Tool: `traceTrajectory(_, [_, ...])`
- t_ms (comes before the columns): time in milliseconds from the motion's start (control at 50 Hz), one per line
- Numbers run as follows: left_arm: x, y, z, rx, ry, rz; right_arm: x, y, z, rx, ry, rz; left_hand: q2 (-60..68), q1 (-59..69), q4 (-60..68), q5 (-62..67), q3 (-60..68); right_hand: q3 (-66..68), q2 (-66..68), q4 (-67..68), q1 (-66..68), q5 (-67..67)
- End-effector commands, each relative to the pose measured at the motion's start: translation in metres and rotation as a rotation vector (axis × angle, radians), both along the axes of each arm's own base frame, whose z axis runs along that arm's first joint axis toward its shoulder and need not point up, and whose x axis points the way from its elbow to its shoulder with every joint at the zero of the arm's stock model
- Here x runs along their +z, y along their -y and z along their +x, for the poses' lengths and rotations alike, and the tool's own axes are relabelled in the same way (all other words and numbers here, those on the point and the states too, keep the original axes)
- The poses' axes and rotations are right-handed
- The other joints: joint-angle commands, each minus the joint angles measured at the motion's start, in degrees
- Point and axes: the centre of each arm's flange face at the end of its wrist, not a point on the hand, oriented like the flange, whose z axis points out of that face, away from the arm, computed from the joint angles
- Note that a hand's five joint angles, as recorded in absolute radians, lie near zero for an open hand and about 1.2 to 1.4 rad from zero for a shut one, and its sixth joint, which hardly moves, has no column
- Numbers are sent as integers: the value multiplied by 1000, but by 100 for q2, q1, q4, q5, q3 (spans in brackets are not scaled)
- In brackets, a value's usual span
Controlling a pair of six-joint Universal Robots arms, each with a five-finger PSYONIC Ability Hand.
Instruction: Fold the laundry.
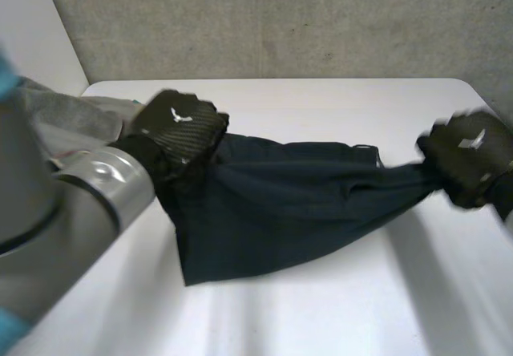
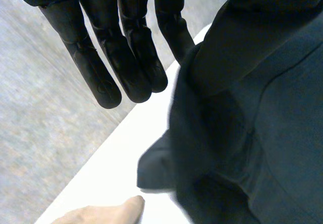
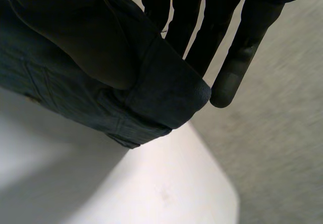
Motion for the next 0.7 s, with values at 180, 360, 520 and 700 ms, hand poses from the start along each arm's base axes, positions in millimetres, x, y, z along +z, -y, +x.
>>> traceTrajectory(180, [38,3,3,6,-45,-86,66,17,-2,36,20,74,1150,1474,1117,1210,1177,1200,1251,1146,1643,1316])
traceTrajectory(360, [27,104,-34,71,-157,-263,37,100,42,1,121,57,1150,1474,1117,1210,1177,1200,1251,1146,1643,1316])
traceTrajectory(520, [151,135,-45,9,-577,-968,132,145,50,-71,518,-526,1150,1474,1117,1210,1177,1200,1251,1146,1643,1316])
traceTrajectory(700, [141,136,-50,-40,-591,-927,144,152,51,-27,606,-647,1150,1474,1117,1210,1177,1200,1251,1146,1643,1316])
